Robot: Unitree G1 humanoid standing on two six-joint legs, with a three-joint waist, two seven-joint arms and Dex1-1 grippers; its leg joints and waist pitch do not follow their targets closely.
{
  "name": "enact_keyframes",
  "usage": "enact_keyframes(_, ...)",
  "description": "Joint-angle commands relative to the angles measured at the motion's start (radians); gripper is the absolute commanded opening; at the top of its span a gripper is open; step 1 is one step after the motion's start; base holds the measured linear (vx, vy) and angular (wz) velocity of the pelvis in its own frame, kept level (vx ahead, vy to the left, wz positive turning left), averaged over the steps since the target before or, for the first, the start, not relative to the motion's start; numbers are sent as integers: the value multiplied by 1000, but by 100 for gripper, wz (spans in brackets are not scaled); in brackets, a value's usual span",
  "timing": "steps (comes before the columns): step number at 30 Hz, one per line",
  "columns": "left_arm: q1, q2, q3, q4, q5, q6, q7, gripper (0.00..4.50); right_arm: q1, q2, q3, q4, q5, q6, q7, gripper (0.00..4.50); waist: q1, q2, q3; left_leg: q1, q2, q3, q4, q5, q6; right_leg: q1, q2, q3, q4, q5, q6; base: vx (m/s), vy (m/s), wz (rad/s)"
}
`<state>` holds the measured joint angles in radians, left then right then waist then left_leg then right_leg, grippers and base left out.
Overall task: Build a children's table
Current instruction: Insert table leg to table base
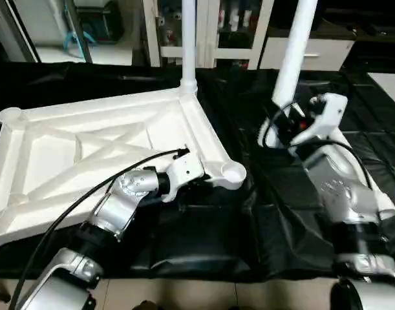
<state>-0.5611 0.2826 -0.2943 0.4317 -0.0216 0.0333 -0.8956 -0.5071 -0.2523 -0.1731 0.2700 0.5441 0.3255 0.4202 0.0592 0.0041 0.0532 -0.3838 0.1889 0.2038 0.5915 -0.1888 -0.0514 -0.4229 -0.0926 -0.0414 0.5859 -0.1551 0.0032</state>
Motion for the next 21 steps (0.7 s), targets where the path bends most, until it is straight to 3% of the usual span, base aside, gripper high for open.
enact_keyframes(1, -34, -2, 68, -39, -74, 36, -30, 135, 16, -24, 17, -74, 20, 38, 54, 186, 0, 2, -72, 25, 33, -9, -69, -160, 27, 56, -40, 30, -45, -106, -240, 0, 0, 0)
enact_keyframes(3, -54, -15, 111, -33, -108, 58, -13, 153, 30, -32, 17, -105, 40, 58, 79, 186, 0, -1, -72, 24, 31, -11, -67, -174, 29, 56, -39, 30, -48, -134, -234, 0, 0, 0)
enact_keyframes(4, -82, -32, 170, -25, -163, 102, 17, 153, 48, -40, 20, -150, 67, 84, 107, 186, 0, 9, -72, 23, 29, -11, -67, -178, 25, 56, -39, 30, -46, -141, -234, 0, 0, 0)
enact_keyframes(9, -222, -135, 331, 27, -314, 258, 215, 203, 105, -57, 80, -292, 129, 165, 187, 186, 6, -1, -72, 20, 30, -15, -62, -173, 35, 58, -39, 26, -48, -152, -241, 0, 0, 0)
enact_keyframes(12, -306, -191, 383, 90, -318, 301, 376, 232, 129, -69, 143, -327, 108, 183, 225, 186, 7, -7, -74, 18, 30, -16, -58, -156, 46, 59, -36, 25, -48, -145, -234, 0, 0, 0)
enact_keyframes(14, -327, -207, 379, 88, -308, 322, 394, 232, 132, -65, 165, -324, 80, 181, 222, 186, 8, -6, -74, 14, 29, -17, -57, -135, 54, 61, -39, 25, -47, -136, -228, 0, 0, 0)
enact_keyframes(15, -356, -253, 340, -5, -319, 399, 366, 234, 101, -47, 203, -242, -44, 148, 142, 186, 9, -7, -74, 14, 29, -18, -56, -121, 53, 59, -40, 24, -47, -141, -227, 0, 0, 0)
enact_keyframes(17, -359, -262, 327, -38, -327, 420, 352, 234, 93, -47, 210, -224, -69, 142, 126, 186, 8, -8, -75, 14, 28, -15, -54, -110, 44, 56, -42, 25, -49, -156, -234, 0, 0, 0)
enact_keyframes(19, -354, -300, 286, -186, -415, 514, 301, 234, 80, -41, 217, -199, -83, 137, 118, 186, 9, -12, -75, 13, 30, -14, -53, -106, 48, 59, -42, 26, -45, -147, -235, 0, 0, 0)
enact_keyframes(21, -344, -313, 262, -270, -477, 572, 280, 234, 73, -39, 218, -193, -79, 140, 116, 186, 15, -9, -77, 12, 32, -14, -50, -65, 65, 59, -41, 25, -36, -87, -267, 0, 0, 0)
